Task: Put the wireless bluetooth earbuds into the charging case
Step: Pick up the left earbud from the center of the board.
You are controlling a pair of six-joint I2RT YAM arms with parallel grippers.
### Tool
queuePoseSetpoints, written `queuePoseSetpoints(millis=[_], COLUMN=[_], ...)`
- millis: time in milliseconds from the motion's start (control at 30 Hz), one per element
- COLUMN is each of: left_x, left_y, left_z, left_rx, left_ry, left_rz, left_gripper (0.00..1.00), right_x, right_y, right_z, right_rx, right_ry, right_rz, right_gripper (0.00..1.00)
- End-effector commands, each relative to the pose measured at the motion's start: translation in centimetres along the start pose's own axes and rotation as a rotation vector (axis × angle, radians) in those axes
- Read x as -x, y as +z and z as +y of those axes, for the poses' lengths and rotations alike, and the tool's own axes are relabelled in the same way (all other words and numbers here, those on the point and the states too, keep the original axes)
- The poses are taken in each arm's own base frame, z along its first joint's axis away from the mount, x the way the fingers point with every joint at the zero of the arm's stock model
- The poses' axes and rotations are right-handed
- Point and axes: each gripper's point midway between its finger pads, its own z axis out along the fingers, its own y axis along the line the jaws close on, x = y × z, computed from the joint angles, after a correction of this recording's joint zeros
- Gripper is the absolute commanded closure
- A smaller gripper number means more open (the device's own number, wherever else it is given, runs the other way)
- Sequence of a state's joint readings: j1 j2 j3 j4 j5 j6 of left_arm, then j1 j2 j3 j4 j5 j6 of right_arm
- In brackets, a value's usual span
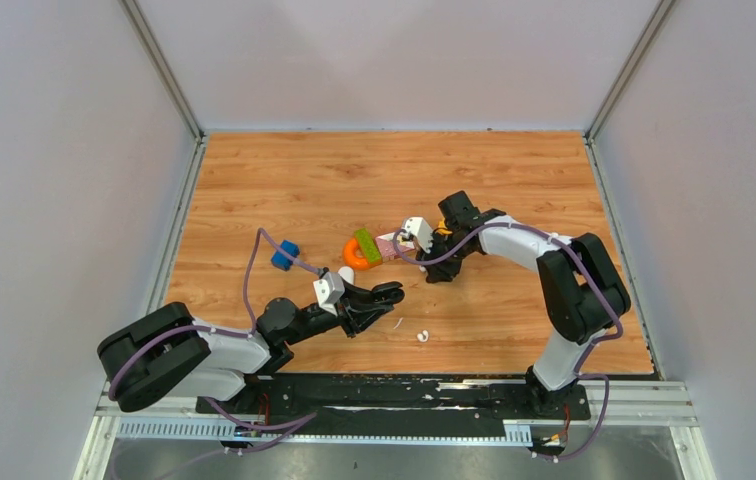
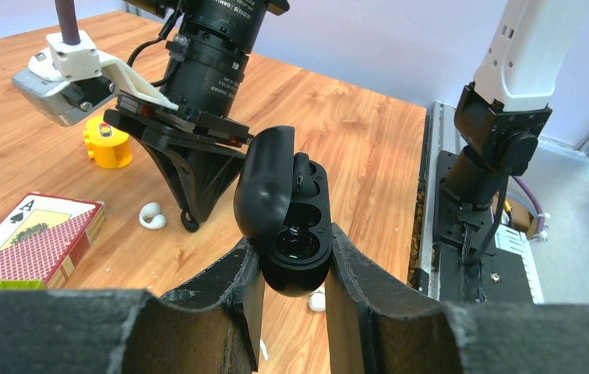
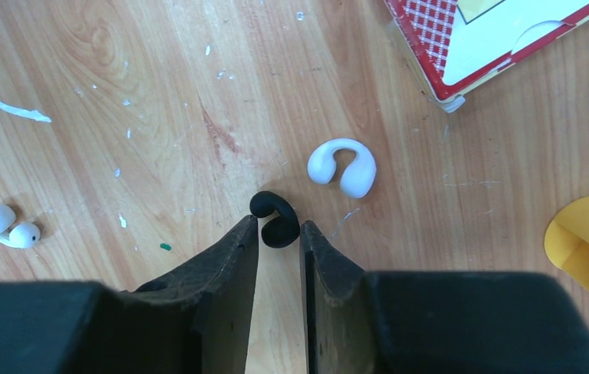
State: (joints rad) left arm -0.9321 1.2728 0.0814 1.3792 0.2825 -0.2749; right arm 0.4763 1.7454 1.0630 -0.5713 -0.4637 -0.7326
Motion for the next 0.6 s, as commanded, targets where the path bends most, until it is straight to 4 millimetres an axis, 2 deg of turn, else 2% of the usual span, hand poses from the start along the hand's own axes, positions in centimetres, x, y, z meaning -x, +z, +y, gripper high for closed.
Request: queuePoseSetpoints(millis=[0,567], left_x=[1.57,1.61], left_y=[0.54,0.55], left_z=[-0.14,-0.17], left_rx=[-0.015,-0.017], left_ry=[0.026,0.027], left_rz=[-0.055,-0.054], left_gripper=[1.00,1.00], right_x=[1.79,1.70], right_y=[-1.17,-0.84], right_z=[0.82,0.82], right_rx=[0.026,0.038], right_ry=[-0.049,-0.038], right_rz=[-0.078,-0.070], right_gripper=[0.73,0.81])
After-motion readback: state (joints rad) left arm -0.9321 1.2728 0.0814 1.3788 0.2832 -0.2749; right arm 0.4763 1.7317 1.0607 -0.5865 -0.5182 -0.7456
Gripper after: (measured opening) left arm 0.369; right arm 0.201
